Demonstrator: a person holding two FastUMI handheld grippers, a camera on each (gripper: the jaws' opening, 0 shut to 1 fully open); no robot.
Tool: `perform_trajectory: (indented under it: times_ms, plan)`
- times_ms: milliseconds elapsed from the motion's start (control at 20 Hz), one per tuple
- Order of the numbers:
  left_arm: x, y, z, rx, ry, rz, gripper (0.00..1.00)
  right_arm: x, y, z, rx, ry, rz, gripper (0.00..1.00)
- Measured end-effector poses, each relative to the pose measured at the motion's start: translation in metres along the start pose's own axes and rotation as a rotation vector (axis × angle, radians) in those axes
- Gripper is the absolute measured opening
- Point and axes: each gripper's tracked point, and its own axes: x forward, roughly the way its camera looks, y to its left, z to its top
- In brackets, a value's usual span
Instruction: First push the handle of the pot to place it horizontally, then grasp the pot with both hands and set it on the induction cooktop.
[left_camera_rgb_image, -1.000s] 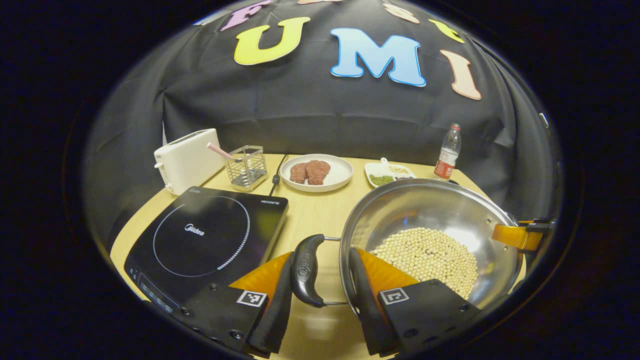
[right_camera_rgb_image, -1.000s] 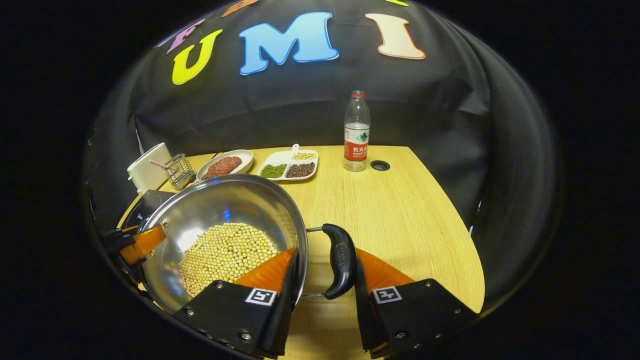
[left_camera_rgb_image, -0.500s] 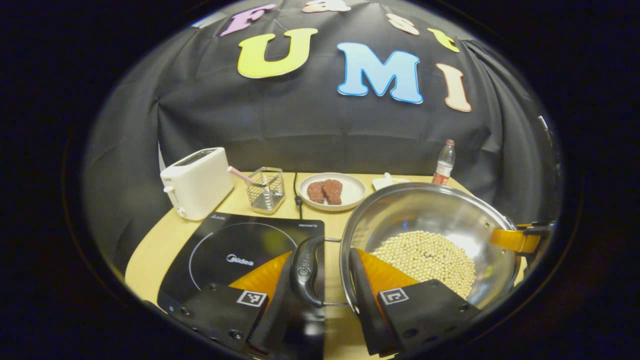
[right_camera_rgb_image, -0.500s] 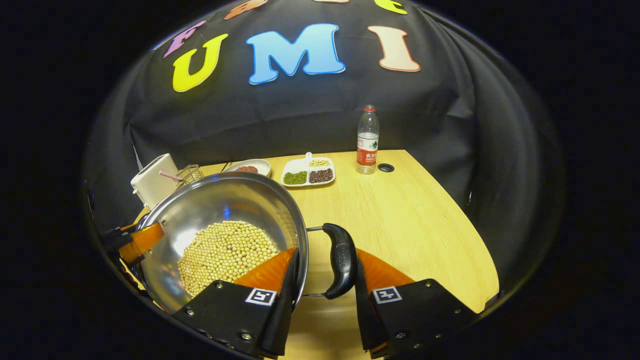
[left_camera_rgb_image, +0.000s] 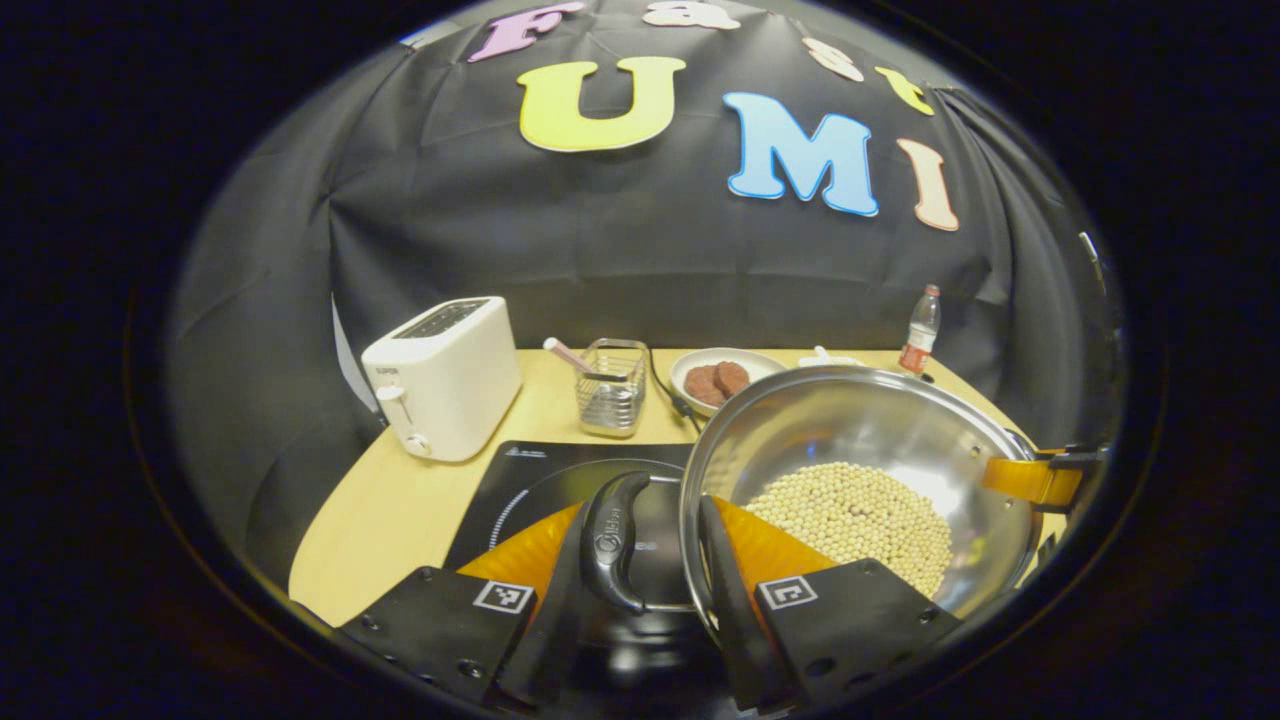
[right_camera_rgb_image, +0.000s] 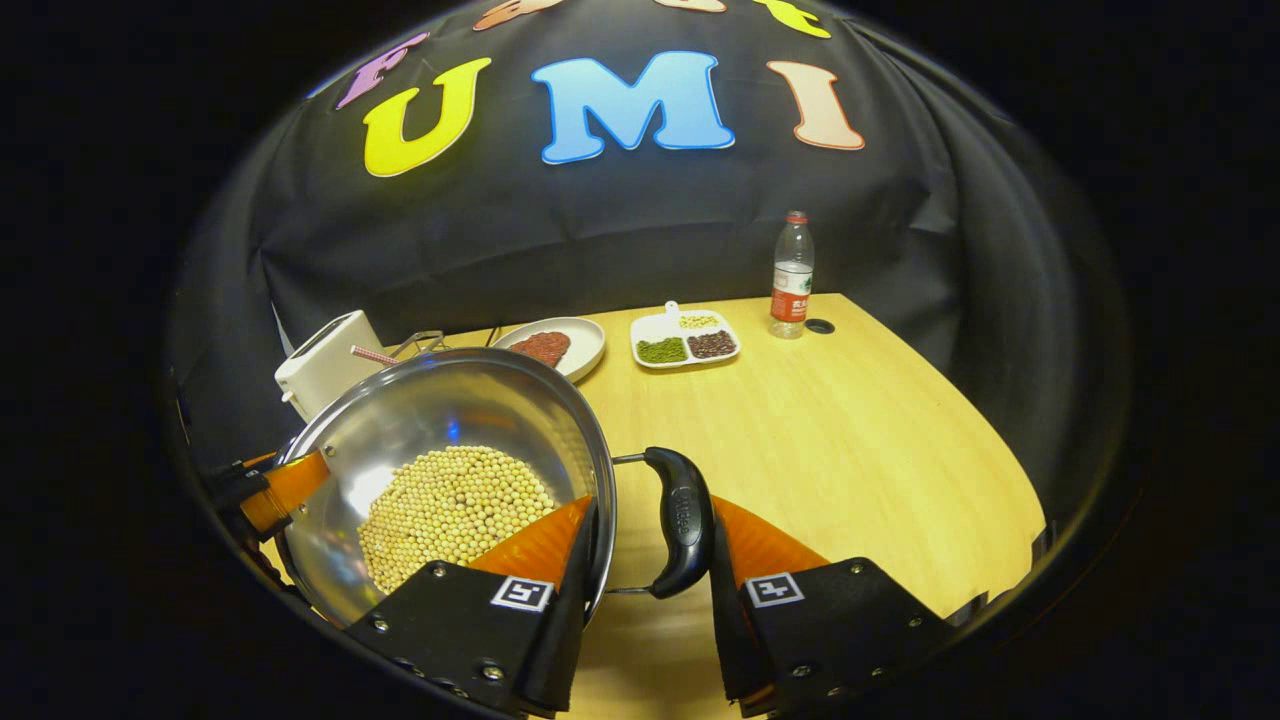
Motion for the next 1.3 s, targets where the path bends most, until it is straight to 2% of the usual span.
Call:
perform_trajectory:
  times_ms: [200, 350, 400, 450, 550, 650, 750, 950, 1150, 1250, 1300]
  plan:
    - [0.002, 0.045, -0.005, 0.004, 0.013, 0.02, 0.67, 0.009, 0.038, -0.004, 0.015, 0.011, 0.016, 0.55]
    - [0.008, 0.073, -0.007, -0.004, 0.016, 0.038, 0.63, 0.015, 0.064, -0.002, 0.012, 0.008, 0.031, 0.55]
    - [0.01, 0.082, -0.006, -0.006, 0.015, 0.044, 0.67, 0.018, 0.072, -0.002, 0.011, 0.009, 0.039, 0.55]
    - [0.012, 0.09, -0.008, -0.011, 0.015, 0.052, 0.63, 0.023, 0.08, -0.002, 0.011, 0.01, 0.049, 0.55]
    - [0.017, 0.105, -0.012, -0.023, 0.026, 0.063, 0.68, 0.029, 0.093, 0.0, 0.0, 0.008, 0.062, 0.55]
    - [0.021, 0.119, -0.017, -0.034, 0.034, 0.072, 0.63, 0.035, 0.104, 0.001, -0.009, 0.0, 0.074, 0.55]
    - [0.02, 0.13, -0.02, -0.042, 0.038, 0.083, 0.72, 0.04, 0.114, 0.0, -0.008, 0.0, 0.089, 0.55]
    - [0.022, 0.148, -0.024, -0.061, 0.048, 0.096, 0.63, 0.045, 0.131, -0.003, -0.023, -0.004, 0.12, 0.55]
    - [0.023, 0.15, -0.026, -0.059, 0.04, 0.105, 0.64, 0.05, 0.133, -0.002, -0.023, -0.01, 0.135, 0.55]
    - [0.023, 0.152, -0.024, -0.048, 0.023, 0.131, 0.71, 0.05, 0.135, 0.001, -0.028, -0.017, 0.172, 0.55]
    - [0.021, 0.156, -0.016, -0.033, -0.007, 0.158, 0.8, 0.046, 0.134, 0.01, -0.049, -0.053, 0.184, 0.58]
